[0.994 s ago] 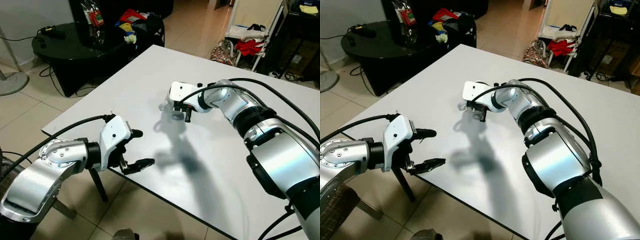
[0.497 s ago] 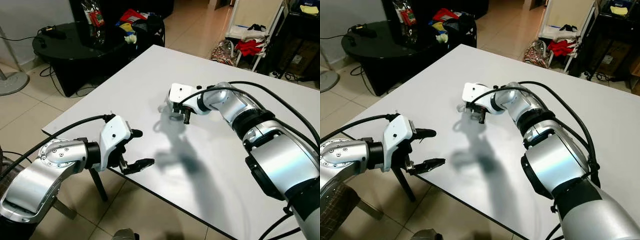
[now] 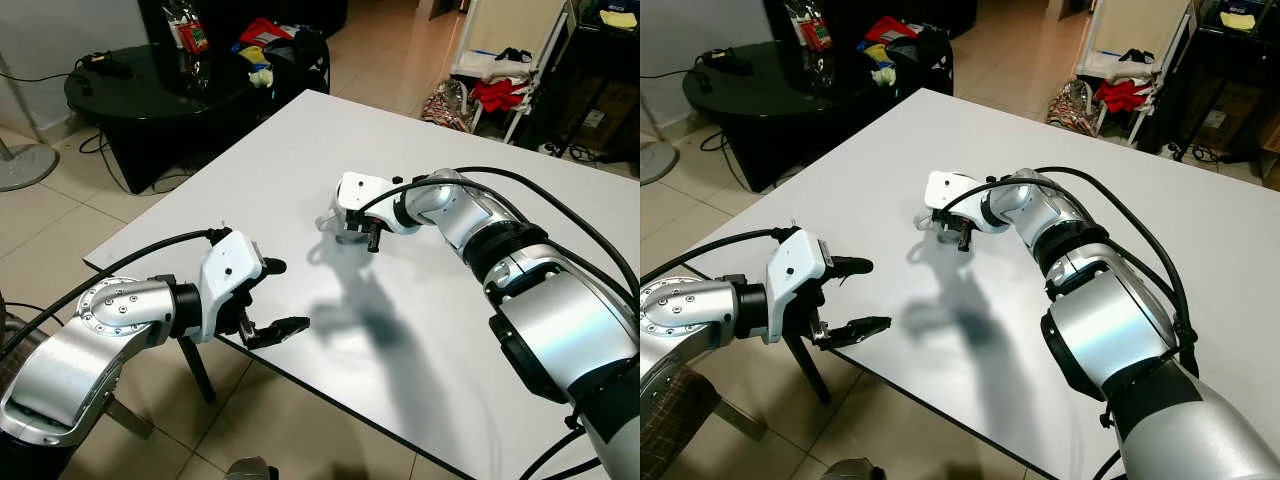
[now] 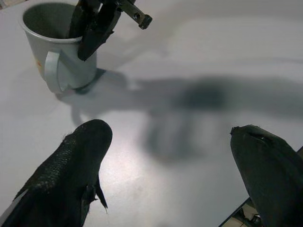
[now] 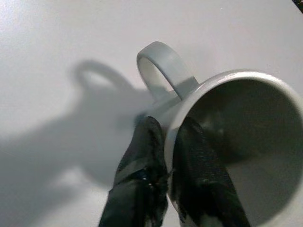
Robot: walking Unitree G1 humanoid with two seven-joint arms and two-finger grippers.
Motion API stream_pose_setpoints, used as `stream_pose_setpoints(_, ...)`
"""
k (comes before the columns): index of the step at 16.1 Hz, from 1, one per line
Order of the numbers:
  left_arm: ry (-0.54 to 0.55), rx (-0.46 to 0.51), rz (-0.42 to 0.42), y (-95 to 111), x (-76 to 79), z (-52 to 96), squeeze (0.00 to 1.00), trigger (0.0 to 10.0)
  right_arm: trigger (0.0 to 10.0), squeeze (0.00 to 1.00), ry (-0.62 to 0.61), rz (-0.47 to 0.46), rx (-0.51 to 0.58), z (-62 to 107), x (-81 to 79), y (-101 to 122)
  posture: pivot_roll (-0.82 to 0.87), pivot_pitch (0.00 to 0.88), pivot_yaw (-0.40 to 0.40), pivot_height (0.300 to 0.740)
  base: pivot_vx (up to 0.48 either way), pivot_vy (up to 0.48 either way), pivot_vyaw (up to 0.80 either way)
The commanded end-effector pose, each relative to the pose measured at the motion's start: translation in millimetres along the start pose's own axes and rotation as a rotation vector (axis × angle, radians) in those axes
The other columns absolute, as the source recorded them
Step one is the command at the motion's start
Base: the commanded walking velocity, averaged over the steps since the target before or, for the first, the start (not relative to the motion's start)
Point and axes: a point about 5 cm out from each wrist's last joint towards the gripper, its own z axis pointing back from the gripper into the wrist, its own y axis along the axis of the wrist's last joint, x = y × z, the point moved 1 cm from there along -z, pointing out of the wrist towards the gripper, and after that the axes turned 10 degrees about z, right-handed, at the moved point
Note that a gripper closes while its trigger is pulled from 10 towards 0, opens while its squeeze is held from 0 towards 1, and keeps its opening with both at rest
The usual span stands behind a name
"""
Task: Setting the table
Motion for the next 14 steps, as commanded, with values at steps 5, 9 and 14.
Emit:
stream_pose_setpoints(5,0.0,-0.005,-0.022,3.0,-0.6,0.4,0.0,10.0,10.0,1.0,-0.029,0.015,-0.004,5.2,8.8,2.5,0.2,0.0,-0.017,0.74,0.0,0.0,0.0)
stream_pose_setpoints(9,0.021,0.009,-0.027,3.0,-3.3,-0.3,0.0,10.0,10.0,0.9,-0.06,0.065,0.016,25.0,29.1,5.6,0.19,0.0,-0.003,0.74,0.0,0.0,0.0)
stream_pose_setpoints(14,0.043,0.089,0.046,2.9,-3.9,4.2,0.0,10.0,10.0,0.0,-0.075,-0.075,0.327,71.2,49.7,4.8,0.12,0.0,0.036,0.74,0.0,0.0,0.0)
